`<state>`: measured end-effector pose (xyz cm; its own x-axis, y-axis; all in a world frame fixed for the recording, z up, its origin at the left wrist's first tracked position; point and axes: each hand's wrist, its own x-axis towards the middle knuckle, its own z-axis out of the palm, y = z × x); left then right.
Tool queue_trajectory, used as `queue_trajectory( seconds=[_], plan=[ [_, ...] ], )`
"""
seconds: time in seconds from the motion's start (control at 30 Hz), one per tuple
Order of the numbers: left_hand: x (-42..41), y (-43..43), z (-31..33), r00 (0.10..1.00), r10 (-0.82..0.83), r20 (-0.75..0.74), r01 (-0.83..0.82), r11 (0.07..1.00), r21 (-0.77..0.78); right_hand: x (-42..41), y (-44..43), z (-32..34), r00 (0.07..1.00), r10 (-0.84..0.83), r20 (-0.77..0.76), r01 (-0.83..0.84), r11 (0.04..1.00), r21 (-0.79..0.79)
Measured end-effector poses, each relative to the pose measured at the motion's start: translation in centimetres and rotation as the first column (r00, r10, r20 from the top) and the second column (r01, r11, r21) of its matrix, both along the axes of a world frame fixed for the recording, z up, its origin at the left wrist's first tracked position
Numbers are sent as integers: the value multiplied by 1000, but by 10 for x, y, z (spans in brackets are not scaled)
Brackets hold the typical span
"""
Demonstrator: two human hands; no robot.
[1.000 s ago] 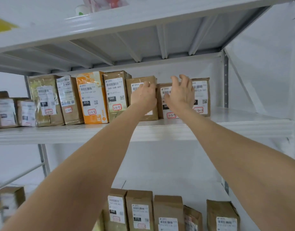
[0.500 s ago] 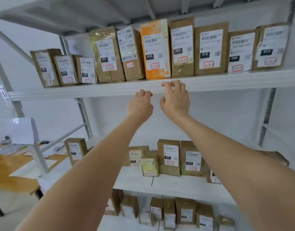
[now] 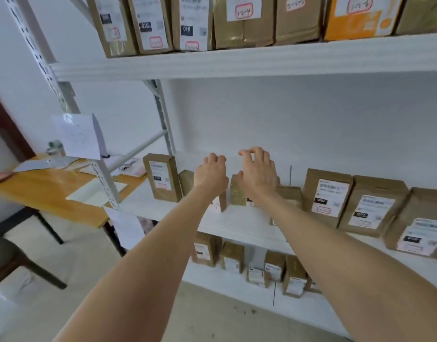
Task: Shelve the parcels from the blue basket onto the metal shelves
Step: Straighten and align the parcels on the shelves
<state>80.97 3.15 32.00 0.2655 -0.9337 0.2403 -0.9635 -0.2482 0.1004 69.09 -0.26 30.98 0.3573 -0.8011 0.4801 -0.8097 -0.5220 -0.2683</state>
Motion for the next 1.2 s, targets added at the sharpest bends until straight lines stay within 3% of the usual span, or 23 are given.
queue_trajectory(
  seconds=[0.23,0.4,0.67,0.8,0.93,1.2],
  plan=[
    [84,-44,-34,998,55,-6,-55,995,78,92,-52,-39,997,71,-32,-68,994,87],
    [156,-67,-38,996,89,22,-91,990,104,146,-82,-64,981,104,-162,-72,978,195],
    [259,-110,-56,988,25,155,-67,961,269,214,-108,-107,927,77,-366,99,894,437],
    [291,-125,-68,952,-94,291,-11,940,340,241,-116,-123,893,2,-451,236,851,470],
    [320,-136,-64,950,-109,291,-1,935,355,262,-120,-124,863,-71,-501,341,812,473],
    [346,-146,-57,951,-152,269,31,912,409,298,-126,-129,886,-25,-464,247,871,425]
  ],
)
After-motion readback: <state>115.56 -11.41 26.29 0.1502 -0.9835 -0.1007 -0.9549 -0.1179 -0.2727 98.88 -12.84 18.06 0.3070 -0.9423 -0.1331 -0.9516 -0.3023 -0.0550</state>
